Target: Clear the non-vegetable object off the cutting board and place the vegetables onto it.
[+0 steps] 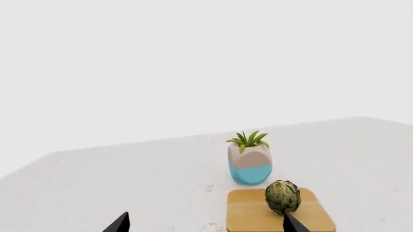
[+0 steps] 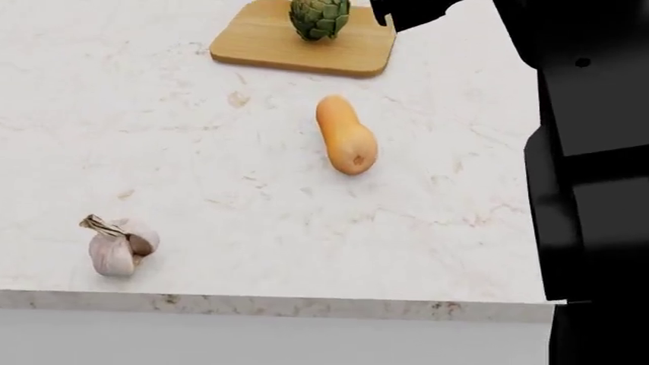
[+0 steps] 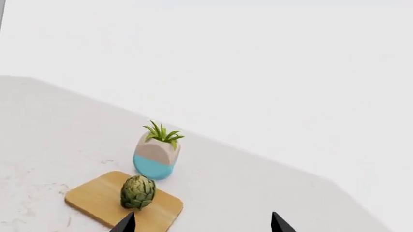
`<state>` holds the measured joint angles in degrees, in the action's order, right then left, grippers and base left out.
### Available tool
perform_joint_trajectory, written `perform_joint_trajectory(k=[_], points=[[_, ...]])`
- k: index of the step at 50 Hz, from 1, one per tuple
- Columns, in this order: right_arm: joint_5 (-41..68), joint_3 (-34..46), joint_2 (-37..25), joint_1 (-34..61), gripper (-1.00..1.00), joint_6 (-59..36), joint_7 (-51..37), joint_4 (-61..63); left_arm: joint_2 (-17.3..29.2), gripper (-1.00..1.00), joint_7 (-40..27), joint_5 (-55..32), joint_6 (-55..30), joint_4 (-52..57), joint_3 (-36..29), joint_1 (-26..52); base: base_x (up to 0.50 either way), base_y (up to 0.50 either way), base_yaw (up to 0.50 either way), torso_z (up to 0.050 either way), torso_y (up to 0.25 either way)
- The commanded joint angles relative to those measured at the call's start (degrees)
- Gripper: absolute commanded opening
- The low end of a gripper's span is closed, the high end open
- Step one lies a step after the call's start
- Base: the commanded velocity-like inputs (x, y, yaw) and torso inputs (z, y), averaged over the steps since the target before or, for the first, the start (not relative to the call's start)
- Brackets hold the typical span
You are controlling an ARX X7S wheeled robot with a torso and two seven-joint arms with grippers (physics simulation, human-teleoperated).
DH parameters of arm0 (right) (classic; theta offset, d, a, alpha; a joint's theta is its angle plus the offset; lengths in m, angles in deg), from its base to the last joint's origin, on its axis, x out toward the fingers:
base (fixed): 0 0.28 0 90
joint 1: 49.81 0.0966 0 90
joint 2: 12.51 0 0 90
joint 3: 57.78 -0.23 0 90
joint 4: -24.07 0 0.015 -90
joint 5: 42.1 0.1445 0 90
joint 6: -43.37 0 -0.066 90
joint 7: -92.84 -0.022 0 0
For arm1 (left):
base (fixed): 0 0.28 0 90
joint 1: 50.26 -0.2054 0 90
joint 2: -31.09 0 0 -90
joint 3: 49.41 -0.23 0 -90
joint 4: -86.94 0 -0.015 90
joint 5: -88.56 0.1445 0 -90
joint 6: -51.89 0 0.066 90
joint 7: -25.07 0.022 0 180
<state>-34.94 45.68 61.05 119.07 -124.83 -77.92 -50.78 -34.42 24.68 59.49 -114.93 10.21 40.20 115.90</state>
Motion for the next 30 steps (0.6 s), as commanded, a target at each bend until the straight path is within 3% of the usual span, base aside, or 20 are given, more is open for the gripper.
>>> perform_joint_trajectory(k=[1,14,30], points=[[0.2,0.9,-0.3,3.1,1.0,-0.7,0.4,-1.5,0.3,1.0,-0.2,-0.5,-0.9,0.1,-0.1,1.7,0.5,0.0,0.0,0.0,0.0],[0.4,2.5,-0.3,4.4,1.0,-0.7,0.7,-2.6,0.5,1.0,-0.4,-0.8,-0.8,0.2,-0.1,1.7,0.5,0.01,0.0,0.0,0.0],[0.8,2.2,-1.1,5.5,1.0,0.2,1.3,-5.5,0.2,1.0,-0.5,-1.1,-1.1,-0.9,-1.6,3.5,0.5,0.17,0.0,0.0,0.002]])
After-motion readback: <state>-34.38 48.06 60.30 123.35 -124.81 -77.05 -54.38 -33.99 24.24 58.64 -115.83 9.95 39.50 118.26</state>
